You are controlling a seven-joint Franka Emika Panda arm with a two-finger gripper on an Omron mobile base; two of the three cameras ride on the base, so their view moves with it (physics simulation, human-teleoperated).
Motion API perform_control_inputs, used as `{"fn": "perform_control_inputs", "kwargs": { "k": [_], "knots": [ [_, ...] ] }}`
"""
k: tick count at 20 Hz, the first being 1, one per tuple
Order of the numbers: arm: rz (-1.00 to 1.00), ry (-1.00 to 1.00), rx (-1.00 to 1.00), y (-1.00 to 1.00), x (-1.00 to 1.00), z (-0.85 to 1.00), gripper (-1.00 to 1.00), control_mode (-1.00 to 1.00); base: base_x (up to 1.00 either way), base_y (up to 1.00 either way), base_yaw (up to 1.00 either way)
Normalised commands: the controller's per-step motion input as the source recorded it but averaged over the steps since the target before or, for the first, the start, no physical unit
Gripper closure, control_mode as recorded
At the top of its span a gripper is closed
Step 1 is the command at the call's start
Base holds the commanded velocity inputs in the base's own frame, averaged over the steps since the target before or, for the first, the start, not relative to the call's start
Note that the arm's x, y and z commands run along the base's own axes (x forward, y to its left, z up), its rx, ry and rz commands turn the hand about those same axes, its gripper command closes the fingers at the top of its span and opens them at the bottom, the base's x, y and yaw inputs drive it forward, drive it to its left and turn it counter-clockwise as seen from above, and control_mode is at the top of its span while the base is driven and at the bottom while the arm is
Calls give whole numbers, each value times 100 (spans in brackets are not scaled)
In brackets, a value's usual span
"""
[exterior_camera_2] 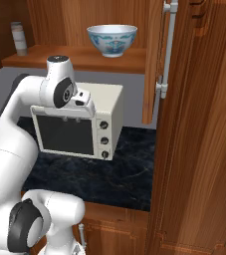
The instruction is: Take the cinnamon bottle from the cabinet and place it on the dining table, next to the plate with the cupcake. Then take the chocolate from the dining counter and place it on the cupcake plate.
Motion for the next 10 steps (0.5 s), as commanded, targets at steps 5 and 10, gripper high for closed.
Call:
{"fn": "perform_control_inputs", "kwargs": {
  "k": [5, 10],
  "knots": [
    [1, 0, -4, 6, -1, 0, -100, -100, 0, 0, 0],
    [17, -5, 0, 5, -1, 1, -100, -100, 0, 0, 0]
  ]
}}
